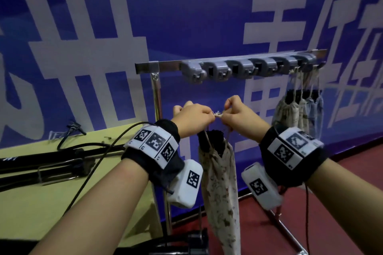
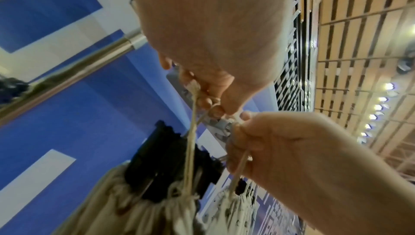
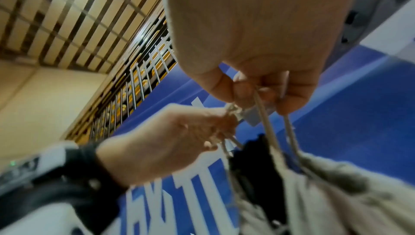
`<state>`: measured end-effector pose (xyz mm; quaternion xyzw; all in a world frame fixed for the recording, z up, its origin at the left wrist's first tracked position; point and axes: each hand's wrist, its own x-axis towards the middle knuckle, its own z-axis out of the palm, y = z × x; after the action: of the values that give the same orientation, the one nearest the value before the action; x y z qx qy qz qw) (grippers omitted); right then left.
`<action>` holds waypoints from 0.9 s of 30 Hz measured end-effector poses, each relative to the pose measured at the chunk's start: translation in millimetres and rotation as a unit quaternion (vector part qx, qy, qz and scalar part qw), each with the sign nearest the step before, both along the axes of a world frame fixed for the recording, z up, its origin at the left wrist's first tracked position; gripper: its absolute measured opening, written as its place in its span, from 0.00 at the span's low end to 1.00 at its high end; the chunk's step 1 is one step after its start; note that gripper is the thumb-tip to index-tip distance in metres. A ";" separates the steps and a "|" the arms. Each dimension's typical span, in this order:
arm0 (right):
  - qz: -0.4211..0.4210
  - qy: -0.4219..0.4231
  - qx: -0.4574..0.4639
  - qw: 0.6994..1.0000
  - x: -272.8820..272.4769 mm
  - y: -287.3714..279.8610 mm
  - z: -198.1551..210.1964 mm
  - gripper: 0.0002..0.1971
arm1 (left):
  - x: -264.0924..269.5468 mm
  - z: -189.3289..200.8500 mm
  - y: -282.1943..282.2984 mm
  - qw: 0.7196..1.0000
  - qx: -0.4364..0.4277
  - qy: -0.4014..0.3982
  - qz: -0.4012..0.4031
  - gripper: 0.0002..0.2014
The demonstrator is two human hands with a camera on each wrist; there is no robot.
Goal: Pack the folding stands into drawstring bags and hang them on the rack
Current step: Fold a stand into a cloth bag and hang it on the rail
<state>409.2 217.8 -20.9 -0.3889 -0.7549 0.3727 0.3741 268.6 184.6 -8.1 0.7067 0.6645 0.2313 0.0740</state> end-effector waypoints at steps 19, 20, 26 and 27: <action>-0.277 -0.014 0.159 0.948 94.8 78.7 22.2 0.08 | 110.1 30.0 75.5 0.839 -0.002 -0.520 -0.159 0.18; -0.290 -0.017 0.153 0.944 98.1 84.2 22.8 0.08 | 115.5 29.8 80.1 0.830 0.005 -0.534 -0.160 0.18; -0.326 0.005 0.126 0.937 117.8 108.4 30.5 0.10 | 137.5 25.3 108.7 0.829 0.068 -0.514 -0.210 0.18; -0.326 0.015 0.118 0.938 120.7 112.6 32.8 0.09 | 140.3 26.6 112.0 0.823 0.073 -0.520 -0.217 0.17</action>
<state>529.9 330.4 11.9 -0.5610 -0.6194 0.1443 0.5299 408.9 296.7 18.5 0.6108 0.3376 0.5903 0.4055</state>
